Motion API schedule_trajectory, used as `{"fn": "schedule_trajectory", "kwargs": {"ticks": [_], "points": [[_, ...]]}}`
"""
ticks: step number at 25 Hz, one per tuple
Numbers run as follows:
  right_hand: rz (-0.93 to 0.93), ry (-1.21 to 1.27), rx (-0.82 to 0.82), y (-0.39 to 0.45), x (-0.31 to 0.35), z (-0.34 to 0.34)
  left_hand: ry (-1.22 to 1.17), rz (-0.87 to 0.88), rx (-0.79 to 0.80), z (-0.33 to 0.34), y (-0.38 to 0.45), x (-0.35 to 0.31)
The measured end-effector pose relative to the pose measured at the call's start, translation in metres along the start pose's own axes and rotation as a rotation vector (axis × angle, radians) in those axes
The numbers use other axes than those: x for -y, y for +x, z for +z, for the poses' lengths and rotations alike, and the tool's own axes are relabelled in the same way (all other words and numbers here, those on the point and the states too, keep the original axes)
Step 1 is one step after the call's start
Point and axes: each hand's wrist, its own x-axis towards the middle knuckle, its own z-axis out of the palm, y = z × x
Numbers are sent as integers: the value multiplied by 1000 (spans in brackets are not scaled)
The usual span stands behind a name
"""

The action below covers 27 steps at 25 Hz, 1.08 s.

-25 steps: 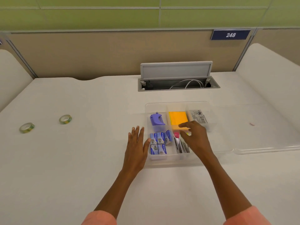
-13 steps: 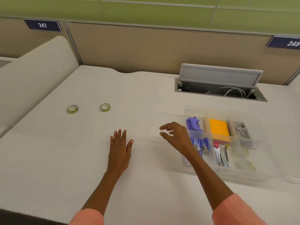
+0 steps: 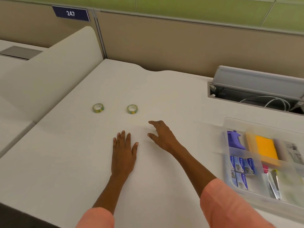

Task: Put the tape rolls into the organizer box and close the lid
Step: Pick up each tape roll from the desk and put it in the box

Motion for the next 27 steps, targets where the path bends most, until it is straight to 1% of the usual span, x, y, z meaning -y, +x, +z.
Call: {"fn": "schedule_trajectory", "kwargs": {"ticks": [4, 7, 13, 16, 18, 22, 25, 27], "points": [[-70, -226, 63, 40, 11, 13, 10, -2, -48, 4, 1, -1], [-107, -359, 55, 64, 19, 22, -6, -12, -49, 4, 3, -2], [-178, -505, 61, 90, 23, 37, 9, -19, -36, 6, 5, 2], [-179, -471, 32, 90, 23, 37, 18, -20, -25, 7, 6, 3], [-162, -420, -19, 83, 22, 37, 19, -19, -19, 8, 6, 4], [-34, -327, -148, 60, 12, 36, 10, 0, -45, 7, 5, 5], [16, -346, -169, 41, 4, 35, 27, 1, -40, 6, 4, 5], [45, -301, -170, 29, 0, 32, 20, 8, -34, 4, 3, 4]]}}
